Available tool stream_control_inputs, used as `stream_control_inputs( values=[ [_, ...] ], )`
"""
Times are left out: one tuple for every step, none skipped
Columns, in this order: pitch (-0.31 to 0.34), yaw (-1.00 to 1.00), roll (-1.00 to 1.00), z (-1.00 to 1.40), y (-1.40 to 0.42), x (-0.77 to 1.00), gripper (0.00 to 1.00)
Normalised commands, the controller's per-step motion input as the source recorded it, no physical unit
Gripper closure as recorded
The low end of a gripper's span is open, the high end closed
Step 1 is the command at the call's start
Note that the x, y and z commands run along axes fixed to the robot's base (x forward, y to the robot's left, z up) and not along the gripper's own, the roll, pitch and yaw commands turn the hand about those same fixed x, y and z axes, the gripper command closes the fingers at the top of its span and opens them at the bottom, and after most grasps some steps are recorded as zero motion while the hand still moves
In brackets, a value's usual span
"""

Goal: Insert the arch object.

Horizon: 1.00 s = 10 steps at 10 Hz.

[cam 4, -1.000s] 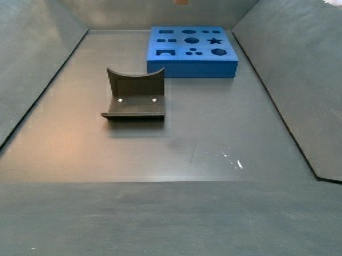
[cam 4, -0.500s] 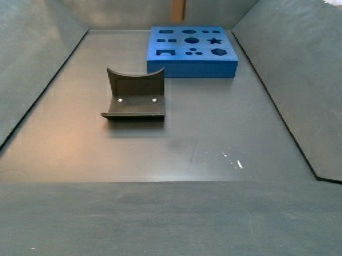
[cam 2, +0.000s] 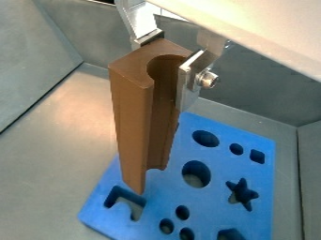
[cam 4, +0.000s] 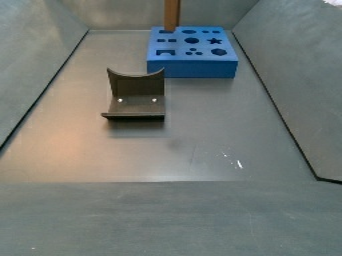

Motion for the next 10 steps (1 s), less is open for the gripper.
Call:
stream_control_inputs(
  values=[
    [0.207,-0.51,-0.14,0.06,0.25,0.32,1.0],
    [0.227,-0.7,-0.05,0.0,0.19,0.16,1.0],
    [0.18,-0.81,-0.01,-0.05,0.15,0.05,1.0],
    [0.103,-0.89,0.0,-0.03,0.09,0.01,1.0],
    [0.067,-0.93,0.0,-0.02,0.06,0.01,1.0],
    [0.066,-0.93,0.0,-0.03,0.05,0.01,1.0],
    [0.011,-0.96,0.0,-0.11,0.03,0.03,1.0],
    [0.0,-0.98,0.0,-0.18,0.04,0.09,1.0],
    [0.0,-1.0,0.0,-0.21,0.03,0.09,1.0],
    [0.0,-1.0,0.0,-0.25,0.01,0.05,1.0]
  ],
)
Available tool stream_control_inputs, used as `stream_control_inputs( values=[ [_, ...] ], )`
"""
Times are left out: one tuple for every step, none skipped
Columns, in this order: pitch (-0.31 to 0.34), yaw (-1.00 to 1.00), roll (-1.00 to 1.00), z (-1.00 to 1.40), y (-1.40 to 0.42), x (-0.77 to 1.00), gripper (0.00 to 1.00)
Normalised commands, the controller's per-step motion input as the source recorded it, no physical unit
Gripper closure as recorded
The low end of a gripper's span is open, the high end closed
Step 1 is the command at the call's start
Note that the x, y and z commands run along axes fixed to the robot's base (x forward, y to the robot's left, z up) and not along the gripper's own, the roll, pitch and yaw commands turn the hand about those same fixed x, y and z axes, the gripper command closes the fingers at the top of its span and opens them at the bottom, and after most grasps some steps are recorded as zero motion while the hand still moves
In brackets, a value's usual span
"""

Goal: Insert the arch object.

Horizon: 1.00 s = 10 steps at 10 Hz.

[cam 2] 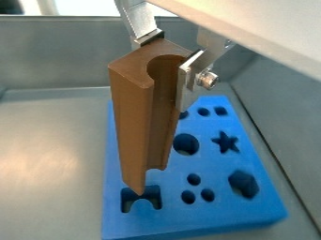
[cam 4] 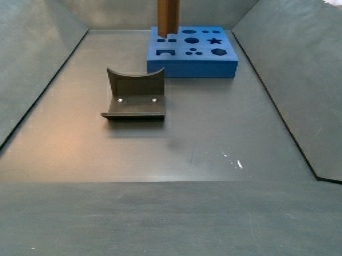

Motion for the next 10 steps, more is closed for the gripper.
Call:
stream_control_inputs(
  values=[
    [0.0,-1.0,0.0,-0.31,0.0,0.0,1.0],
    [0.0,-1.0,0.0,-0.33,0.0,0.0,1.0],
    [0.0,-1.0,0.0,-0.35,0.0,0.0,1.0],
    [0.034,-1.0,0.03,-0.35,0.0,0.0,1.0],
    [0.136,-0.87,0.08,-0.21,0.05,0.0,1.0],
    [0.187,-0.77,0.12,-0.17,0.1,0.0,1.0],
    [0.194,-0.75,0.14,-0.16,0.11,0.0,1.0],
    [0.194,-0.71,0.15,-0.13,0.13,0.0,1.0],
    [0.166,-0.63,0.15,-0.09,0.15,0.11,1.0],
    [0.157,-0.43,0.13,-0.17,0.05,0.29,1.0]
  ],
)
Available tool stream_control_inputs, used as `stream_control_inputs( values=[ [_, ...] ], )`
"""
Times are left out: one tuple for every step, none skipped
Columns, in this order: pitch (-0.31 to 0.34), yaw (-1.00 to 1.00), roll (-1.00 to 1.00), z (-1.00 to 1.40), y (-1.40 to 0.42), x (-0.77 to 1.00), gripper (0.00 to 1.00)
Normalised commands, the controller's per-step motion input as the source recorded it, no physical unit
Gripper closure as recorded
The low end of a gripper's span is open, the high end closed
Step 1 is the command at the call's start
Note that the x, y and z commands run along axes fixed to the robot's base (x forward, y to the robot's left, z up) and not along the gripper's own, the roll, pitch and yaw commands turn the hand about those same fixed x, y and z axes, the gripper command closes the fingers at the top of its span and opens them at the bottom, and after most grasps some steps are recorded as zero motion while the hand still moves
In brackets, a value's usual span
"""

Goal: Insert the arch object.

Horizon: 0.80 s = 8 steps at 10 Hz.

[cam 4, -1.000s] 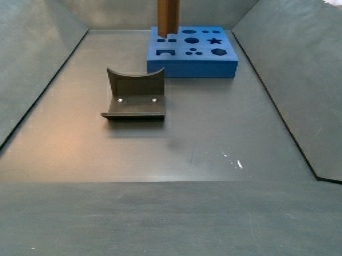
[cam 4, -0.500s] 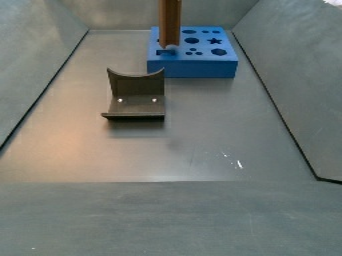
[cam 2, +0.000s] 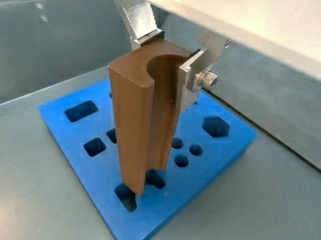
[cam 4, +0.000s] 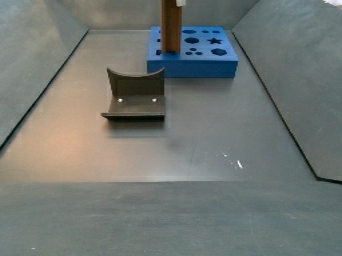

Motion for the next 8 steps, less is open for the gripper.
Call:
stream_control_inputs(
  values=[
    [0.163,-0.42,0.12,-0.17,0.04,0.33,1.0],
    [0.18,-0.44,0.1,-0.18,0.03,0.37,1.0],
    [0.186,-0.51,0.07,-0.21,0.04,0.36,1.0],
    [0.22,-0.59,0.07,-0.23,0.16,0.21,1.0],
    [0.207,-0.51,0.07,-0.15,0.11,0.14,1.0],
    [0.194,-0.39,0.08,-0.14,0.12,0.05,1.0],
    [0.181,-0.37,0.09,-0.14,0.1,0.02,1.0],
    [0.074,-0.04,0.07,-0.2,0.0,0.14,1.0]
  ],
)
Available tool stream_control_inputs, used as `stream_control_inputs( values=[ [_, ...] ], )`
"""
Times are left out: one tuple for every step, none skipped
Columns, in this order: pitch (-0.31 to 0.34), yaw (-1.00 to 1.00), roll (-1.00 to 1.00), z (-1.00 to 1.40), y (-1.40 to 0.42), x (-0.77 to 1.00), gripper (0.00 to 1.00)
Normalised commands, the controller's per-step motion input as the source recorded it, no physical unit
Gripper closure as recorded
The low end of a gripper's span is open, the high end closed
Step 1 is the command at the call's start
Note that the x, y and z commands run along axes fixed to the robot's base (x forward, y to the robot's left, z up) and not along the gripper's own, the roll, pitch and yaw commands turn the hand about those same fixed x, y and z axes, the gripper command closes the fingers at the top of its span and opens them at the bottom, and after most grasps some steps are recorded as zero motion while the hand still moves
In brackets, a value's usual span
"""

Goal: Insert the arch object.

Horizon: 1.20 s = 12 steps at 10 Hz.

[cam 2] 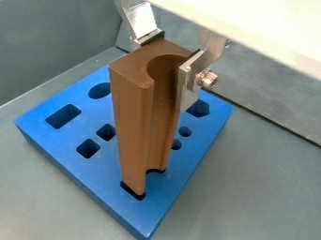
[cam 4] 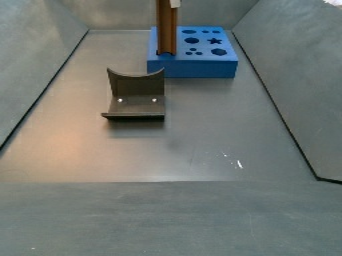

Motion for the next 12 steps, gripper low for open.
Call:
stream_control_inputs(
  values=[
    [0.03,0.04,0.06,-0.26,0.0,0.26,1.0],
    [0.026,0.08,0.05,-0.27,0.0,0.27,1.0],
    [0.001,0.17,0.03,-0.28,0.0,0.26,1.0],
    [0.0,0.25,0.06,-0.3,0.0,0.28,1.0],
    [0.0,0.21,0.06,-0.3,0.0,0.19,1.0],
    [-0.019,0.14,0.1,-0.37,0.0,0.0,1.0],
    [-0.061,0.0,0.09,-0.38,0.0,0.0,1.0],
    [-0.046,0.0,0.12,-0.38,0.0,0.02,1.0],
    [-0.051,0.0,0.13,-0.39,0.0,0.02,1.0],
    [-0.026,0.0,0.13,-0.35,0.0,0.0,1.0],
    [-0.081,0.0,-0.02,-0.09,0.0,0.0,1.0],
    [0.019,-0.02,-0.09,0.0,0.08,0.02,1.0]
  ],
)
